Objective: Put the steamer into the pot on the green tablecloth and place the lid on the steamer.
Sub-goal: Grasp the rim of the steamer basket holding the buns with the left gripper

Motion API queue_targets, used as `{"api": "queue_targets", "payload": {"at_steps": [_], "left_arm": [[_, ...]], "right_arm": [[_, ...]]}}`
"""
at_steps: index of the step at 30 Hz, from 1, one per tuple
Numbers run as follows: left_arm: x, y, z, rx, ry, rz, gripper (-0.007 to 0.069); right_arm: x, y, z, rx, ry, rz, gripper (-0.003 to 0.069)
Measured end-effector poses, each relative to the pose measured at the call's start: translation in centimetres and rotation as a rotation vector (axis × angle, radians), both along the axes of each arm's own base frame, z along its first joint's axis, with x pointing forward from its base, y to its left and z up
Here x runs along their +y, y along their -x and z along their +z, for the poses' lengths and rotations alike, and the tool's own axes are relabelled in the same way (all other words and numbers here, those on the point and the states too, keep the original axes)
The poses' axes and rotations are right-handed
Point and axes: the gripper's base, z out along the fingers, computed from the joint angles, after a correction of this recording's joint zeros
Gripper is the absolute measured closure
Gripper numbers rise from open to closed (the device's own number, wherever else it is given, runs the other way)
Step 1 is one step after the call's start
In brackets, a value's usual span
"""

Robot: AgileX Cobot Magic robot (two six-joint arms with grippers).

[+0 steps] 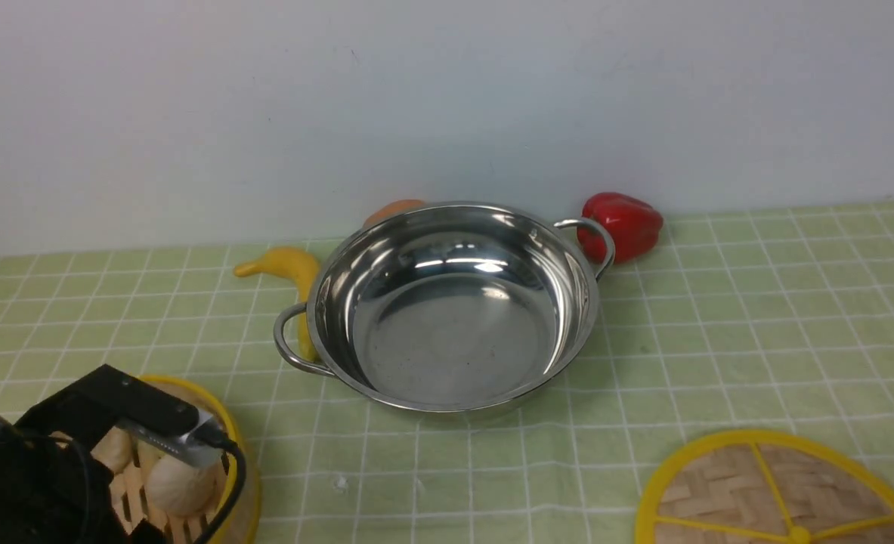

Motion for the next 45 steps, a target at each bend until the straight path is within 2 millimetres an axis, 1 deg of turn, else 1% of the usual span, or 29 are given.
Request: {"api": "queue_targets", "payload": {"at_steps": [2, 4, 7, 8, 9, 17, 19, 21, 22, 23, 25, 26, 27, 28, 29, 30, 32, 34, 40, 42, 43, 45], "left_arm": [[0.0, -0.3, -0.3, -0.003, -0.002, 0.001, 0.0067], [0.1, -1.0, -1.3, 0.013, -0.004, 0.003, 0.0067], [0.1, -1.6, -2.4, 0.047, -0.005, 0.004, 0.0067], [0.1, -1.6, -2.5, 0.049, -0.005, 0.004, 0.0067], [0.1, -1.8, -3.0, 0.075, -0.005, 0.004, 0.0067], [0.0, -2.2, -4.5, 0.135, 0.002, 0.008, 0.0068], [0.0, -2.3, -4.7, 0.144, 0.002, 0.007, 0.0081], [0.0, -2.3, -4.9, 0.155, 0.002, 0.007, 0.0110], [0.0, -2.4, -5.2, 0.166, 0.002, 0.007, 0.0155], [0.0, -2.4, -5.2, 0.169, 0.002, 0.007, 0.0169], [0.0, -2.5, -5.5, 0.176, 0.002, 0.008, 0.0243], [0.0, -2.6, -5.7, 0.178, 0.005, 0.010, 0.0319], [0.0, -2.6, -5.7, 0.179, 0.009, 0.012, 0.0372], [0.0, -2.6, -5.7, 0.179, 0.010, 0.013, 0.0383], [-0.1, -2.6, -5.7, 0.179, 0.015, 0.014, 0.0461], [-0.1, -2.6, -5.7, 0.175, 0.013, 0.007, 0.0512], [0.0, -2.8, -5.7, 0.153, 0.002, -0.014, 0.0569], [0.1, -3.0, -5.7, 0.138, -0.007, -0.013, 0.0596], [0.2, -3.3, -5.1, 0.153, -0.015, -0.018, 0.0596], [0.2, -3.9, -3.9, 0.156, -0.015, -0.002, 0.0596], [0.2, -4.0, -3.8, 0.155, -0.016, -0.002, 0.0596], [0.2, -4.7, -2.1, 0.152, -0.016, 0.014, 0.0594]], "right_arm": [[0.0, 0.0, 0.0, 0.000, 0.000, 0.000, 0.0419], [0.0, 0.0, 0.0, 0.000, 0.000, 0.000, 0.0419], [0.0, 0.0, 0.0, 0.000, 0.000, 0.000, 0.0419], [0.0, 0.0, 0.0, 0.000, 0.000, 0.000, 0.0419], [0.0, 0.0, 0.0, 0.000, 0.000, 0.000, 0.0419], [0.0, 0.0, 0.0, 0.000, 0.000, 0.000, 0.0419], [0.0, 0.0, 0.0, 0.000, 0.000, 0.000, 0.0419], [0.0, 0.0, 0.0, 0.000, 0.000, 0.000, 0.0419], [0.0, 0.0, 0.0, 0.000, 0.000, 0.000, 0.0419], [0.0, 0.0, 0.0, 0.000, 0.000, 0.000, 0.0419], [0.0, 0.0, 0.0, 0.000, 0.000, 0.000, 0.0419], [0.0, 0.0, 0.0, 0.000, 0.000, 0.000, 0.0419], [0.0, 0.0, 0.0, 0.000, 0.000, 0.000, 0.0419], [0.0, 0.0, 0.0, 0.000, 0.000, 0.000, 0.0419], [0.0, 0.0, 0.0, 0.000, 0.000, 0.000, 0.0419], [0.0, 0.0, 0.0, 0.000, 0.000, 0.000, 0.0419], [0.0, 0.0, 0.0, 0.000, 0.000, 0.000, 0.0419], [0.0, 0.0, 0.0, 0.000, 0.000, 0.000, 0.0419], [0.0, 0.0, 0.0, 0.000, 0.000, 0.000, 0.0419], [0.0, 0.0, 0.0, 0.000, 0.000, 0.000, 0.0419], [0.0, 0.0, 0.0, 0.000, 0.000, 0.000, 0.0419], [0.0, 0.0, 0.0, 0.000, 0.000, 0.000, 0.0419]]}}
